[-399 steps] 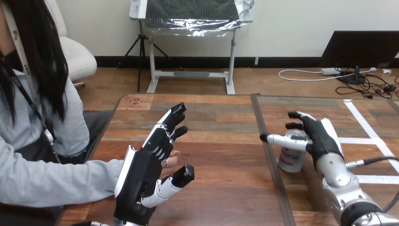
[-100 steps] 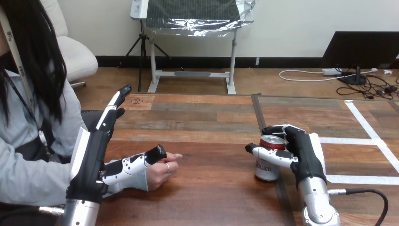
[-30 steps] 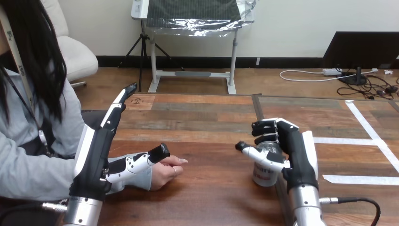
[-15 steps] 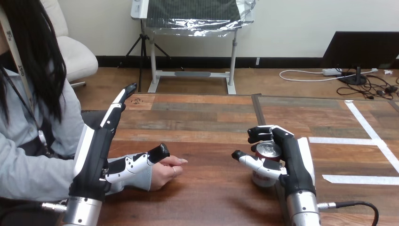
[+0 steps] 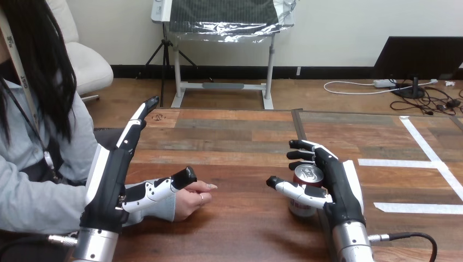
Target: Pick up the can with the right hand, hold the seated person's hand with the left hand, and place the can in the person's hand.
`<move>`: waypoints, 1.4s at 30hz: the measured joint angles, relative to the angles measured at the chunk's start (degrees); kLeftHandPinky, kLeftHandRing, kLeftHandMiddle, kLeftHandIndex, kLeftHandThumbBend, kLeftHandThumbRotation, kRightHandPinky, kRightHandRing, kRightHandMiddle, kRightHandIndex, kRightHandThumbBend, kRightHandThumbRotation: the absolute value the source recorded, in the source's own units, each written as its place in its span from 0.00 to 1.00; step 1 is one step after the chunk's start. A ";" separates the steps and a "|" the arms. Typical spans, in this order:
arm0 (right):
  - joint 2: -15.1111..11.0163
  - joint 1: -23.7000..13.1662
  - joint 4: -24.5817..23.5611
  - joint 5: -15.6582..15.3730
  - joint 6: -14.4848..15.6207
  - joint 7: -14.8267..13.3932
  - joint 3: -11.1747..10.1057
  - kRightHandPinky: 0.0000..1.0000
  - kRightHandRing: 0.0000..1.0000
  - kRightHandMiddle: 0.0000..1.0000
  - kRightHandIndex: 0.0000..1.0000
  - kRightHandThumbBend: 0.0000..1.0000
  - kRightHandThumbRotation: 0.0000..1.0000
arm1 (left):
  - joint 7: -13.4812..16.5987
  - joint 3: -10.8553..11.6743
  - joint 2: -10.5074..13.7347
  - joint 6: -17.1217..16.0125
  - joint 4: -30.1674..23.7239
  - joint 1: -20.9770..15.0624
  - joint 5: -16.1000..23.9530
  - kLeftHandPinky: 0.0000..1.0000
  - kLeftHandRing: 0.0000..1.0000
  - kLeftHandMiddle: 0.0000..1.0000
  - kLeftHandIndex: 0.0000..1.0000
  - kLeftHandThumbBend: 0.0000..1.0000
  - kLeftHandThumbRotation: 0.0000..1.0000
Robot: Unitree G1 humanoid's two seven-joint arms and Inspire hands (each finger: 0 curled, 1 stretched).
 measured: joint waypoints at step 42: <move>-1.56 3.40 0.00 2.07 2.58 2.82 -1.85 0.79 0.78 0.81 0.87 1.00 0.35 | -1.91 -0.12 -0.03 -0.57 0.33 0.00 -1.94 0.95 0.97 0.95 0.93 1.00 0.57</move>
